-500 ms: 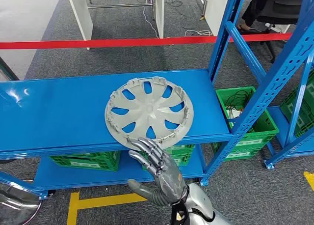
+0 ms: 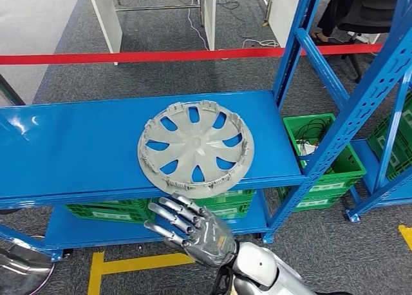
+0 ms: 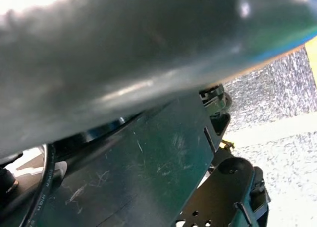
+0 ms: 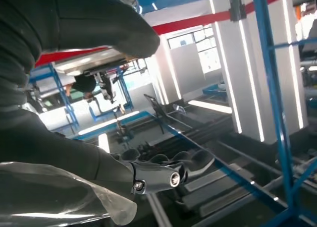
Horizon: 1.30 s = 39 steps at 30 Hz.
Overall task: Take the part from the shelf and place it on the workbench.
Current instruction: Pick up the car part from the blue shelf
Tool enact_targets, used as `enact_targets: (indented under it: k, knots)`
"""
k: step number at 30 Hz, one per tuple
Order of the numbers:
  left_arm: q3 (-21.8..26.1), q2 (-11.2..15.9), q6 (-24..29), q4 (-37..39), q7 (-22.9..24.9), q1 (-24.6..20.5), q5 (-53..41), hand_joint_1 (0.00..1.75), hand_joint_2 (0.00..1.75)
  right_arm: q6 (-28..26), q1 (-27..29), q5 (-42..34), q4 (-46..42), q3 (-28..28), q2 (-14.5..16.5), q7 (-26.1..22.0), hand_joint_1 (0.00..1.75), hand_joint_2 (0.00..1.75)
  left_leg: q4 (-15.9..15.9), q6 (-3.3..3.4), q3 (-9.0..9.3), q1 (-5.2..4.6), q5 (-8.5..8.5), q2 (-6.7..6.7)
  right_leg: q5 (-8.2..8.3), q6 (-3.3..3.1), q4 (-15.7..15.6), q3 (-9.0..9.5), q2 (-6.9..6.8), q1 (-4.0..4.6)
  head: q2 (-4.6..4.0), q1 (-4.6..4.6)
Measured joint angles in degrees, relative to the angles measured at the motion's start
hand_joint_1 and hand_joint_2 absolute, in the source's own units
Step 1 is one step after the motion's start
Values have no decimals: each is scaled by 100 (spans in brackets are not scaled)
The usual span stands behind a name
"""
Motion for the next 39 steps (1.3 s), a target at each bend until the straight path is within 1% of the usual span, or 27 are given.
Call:
enact_targets:
  k: [17,19,21,24,26,33,39]
  knots:
    - [-33,5,-14,0,19,-17,-32,0,0,-8,-60,104,146,27,0,133,0,175,0,0,0,0,0,0,1,1,0,0,0,0,0,1]
    - [-54,6,-26,0,28,-25,-58,0,0,-10,-119,179,247,67,0,266,0,175,0,0,0,-1,1,0,2,2,0,0,1,-1,0,1]
    - [-80,16,-68,0,66,-46,-123,0,0,-13,-303,299,529,204,0,593,0,175,0,1,-1,-1,3,0,4,3,0,-1,1,-1,0,0]
    - [-132,36,-140,0,127,-97,-236,0,0,-13,-832,435,1309,582,0,1174,0,175,0,5,-3,-1,11,0,11,3,0,-2,0,-2,0,0]
    - [-156,38,-163,0,135,-113,-274,0,0,-13,-1061,434,1658,761,1,1372,0,175,0,6,-4,-2,14,0,14,4,0,-3,0,-2,0,0]
    - [-165,41,-183,0,150,-126,-314,0,0,-15,-1287,323,2012,948,12,1480,0,175,1,6,-6,-3,16,0,17,4,0,-4,0,-3,0,0]
    - [-189,47,-207,0,187,-133,-363,0,0,-15,-1484,308,2343,1060,49,1736,0,175,1,6,-7,-3,18,0,19,6,0,-5,0,-3,0,0]
